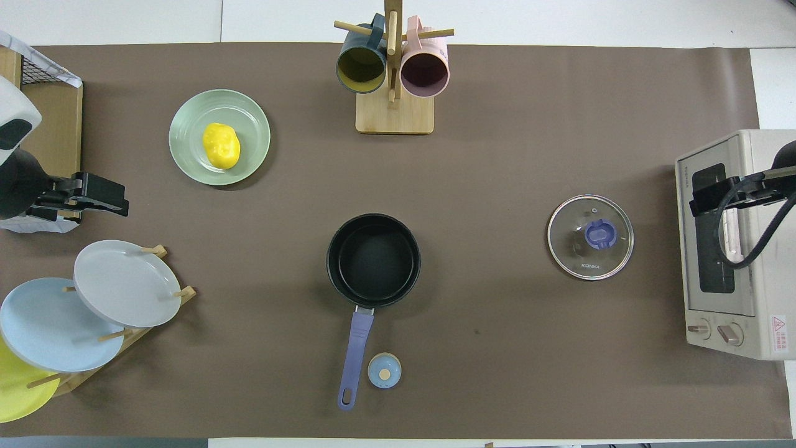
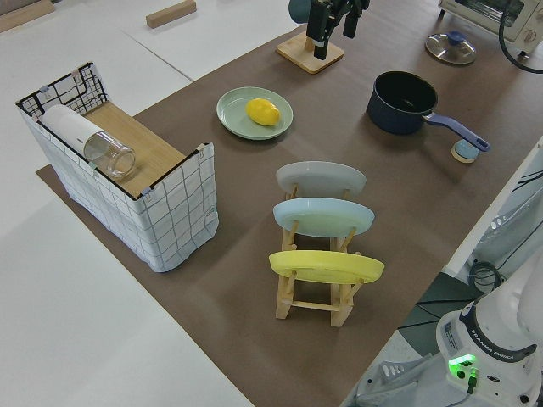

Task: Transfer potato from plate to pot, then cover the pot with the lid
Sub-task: 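Reach the left gripper to the yellow potato while the right gripper reaches the lid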

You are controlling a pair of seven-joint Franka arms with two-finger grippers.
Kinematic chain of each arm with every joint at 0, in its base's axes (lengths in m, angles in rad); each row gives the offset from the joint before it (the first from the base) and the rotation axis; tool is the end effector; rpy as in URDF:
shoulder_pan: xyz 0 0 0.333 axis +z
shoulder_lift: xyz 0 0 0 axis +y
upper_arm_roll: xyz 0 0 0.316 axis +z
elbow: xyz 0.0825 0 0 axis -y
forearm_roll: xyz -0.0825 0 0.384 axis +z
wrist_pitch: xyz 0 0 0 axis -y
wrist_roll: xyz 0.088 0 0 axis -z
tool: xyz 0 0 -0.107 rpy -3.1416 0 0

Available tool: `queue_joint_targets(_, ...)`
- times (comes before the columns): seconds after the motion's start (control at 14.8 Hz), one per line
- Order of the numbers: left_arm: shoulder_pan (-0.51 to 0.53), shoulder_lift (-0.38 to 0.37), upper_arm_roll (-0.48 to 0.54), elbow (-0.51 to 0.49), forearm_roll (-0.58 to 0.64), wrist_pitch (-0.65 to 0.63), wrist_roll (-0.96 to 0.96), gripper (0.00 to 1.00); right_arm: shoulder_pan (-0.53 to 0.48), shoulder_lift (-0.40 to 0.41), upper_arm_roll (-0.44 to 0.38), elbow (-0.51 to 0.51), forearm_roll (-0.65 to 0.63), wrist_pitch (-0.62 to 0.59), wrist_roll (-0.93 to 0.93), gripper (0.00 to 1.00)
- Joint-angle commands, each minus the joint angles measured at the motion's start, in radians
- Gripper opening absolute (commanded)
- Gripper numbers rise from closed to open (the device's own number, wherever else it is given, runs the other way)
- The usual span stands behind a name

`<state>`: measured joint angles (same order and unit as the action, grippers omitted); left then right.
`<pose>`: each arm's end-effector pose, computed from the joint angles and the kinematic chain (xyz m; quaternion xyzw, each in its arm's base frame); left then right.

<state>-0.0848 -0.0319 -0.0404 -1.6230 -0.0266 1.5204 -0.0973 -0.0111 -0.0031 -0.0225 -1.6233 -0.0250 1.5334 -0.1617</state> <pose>0.5336 -0.0705 0.6132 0.9992 -0.0141 -0.0365 0.0087 0.5471 -0.0212 0.5985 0.9969 0.0640 -0.0444 0.0082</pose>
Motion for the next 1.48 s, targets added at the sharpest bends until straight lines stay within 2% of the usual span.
queue_joint_targets(0.0,-0.003,-0.013,0.005,0.002,0.004,-0.011,0.005,1.0,-0.015,-0.018,0.01,-0.02,0.007,0.007,0.013,1.0)
queue_joint_targets(0.27,0.004,-0.013,0.007,0.002,0.002,0.0,0.016,1.0,-0.015,-0.018,0.01,-0.02,0.007,0.007,0.013,1.0)
queue_joint_targets(0.54,-0.003,0.003,0.007,-0.003,0.0,0.072,0.013,1.0,-0.015,-0.018,0.01,-0.02,0.007,0.008,0.013,1.0)
queue_joint_targets(0.81,0.003,0.143,0.008,0.031,-0.055,0.17,0.008,1.0,-0.015,-0.018,0.01,-0.02,0.007,0.008,0.013,1.0)
queue_joint_targets(1.08,-0.004,0.369,0.008,0.158,-0.064,0.249,0.004,1.0,-0.016,-0.018,0.009,-0.02,0.007,0.008,0.013,1.0)
queue_joint_targets(1.42,-0.009,0.515,0.011,0.16,-0.055,0.456,-0.002,1.0,-0.012,-0.035,0.01,-0.052,0.007,0.034,-0.002,1.0)
